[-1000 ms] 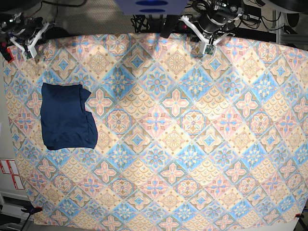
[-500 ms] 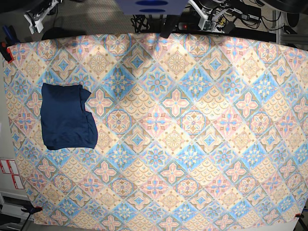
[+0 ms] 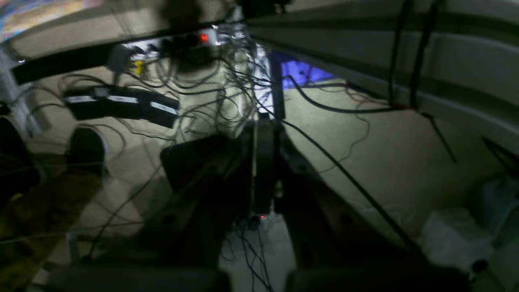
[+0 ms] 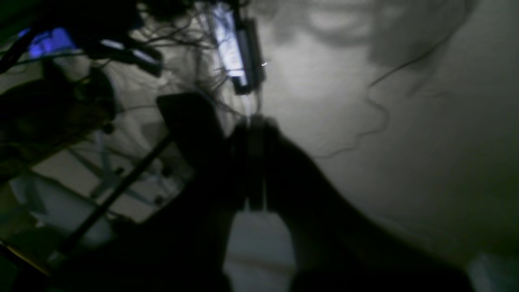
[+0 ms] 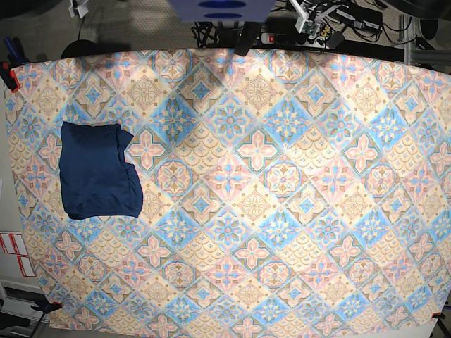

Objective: Fold the T-shirt properly

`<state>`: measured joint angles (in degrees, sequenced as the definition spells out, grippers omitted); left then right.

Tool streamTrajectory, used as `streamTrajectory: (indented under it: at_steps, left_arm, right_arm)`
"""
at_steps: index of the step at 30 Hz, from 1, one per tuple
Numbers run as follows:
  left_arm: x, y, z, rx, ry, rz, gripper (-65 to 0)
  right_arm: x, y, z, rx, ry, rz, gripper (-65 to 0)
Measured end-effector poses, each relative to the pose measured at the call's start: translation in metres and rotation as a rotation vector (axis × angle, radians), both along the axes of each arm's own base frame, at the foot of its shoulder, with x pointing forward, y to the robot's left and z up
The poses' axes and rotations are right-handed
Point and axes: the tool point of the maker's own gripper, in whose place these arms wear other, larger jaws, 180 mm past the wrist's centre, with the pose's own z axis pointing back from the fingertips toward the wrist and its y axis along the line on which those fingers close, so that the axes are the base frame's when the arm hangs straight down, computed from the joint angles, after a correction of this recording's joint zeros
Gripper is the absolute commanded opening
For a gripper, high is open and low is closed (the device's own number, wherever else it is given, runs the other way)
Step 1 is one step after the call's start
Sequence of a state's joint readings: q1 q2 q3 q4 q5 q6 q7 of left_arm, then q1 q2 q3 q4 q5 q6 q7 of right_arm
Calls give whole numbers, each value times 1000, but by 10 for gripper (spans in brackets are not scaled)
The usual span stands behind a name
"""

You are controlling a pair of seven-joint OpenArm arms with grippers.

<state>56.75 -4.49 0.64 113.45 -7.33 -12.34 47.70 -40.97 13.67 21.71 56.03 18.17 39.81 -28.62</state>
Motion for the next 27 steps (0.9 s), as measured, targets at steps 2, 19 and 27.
streamTrajectory:
  at_steps: [2, 19, 27]
  left_arm:
    - [-8, 3, -9, 5, 26, -1, -650]
    - [-64, 13, -98, 9, 174, 71, -650]
    - [-66, 17, -137, 15, 241, 95, -650]
  right_arm:
    - [-2, 8, -6, 19, -3, -8, -650]
    - [-12, 29, -46, 42, 27, -20, -650]
    - [-8, 45, -59, 54, 5, -25, -650]
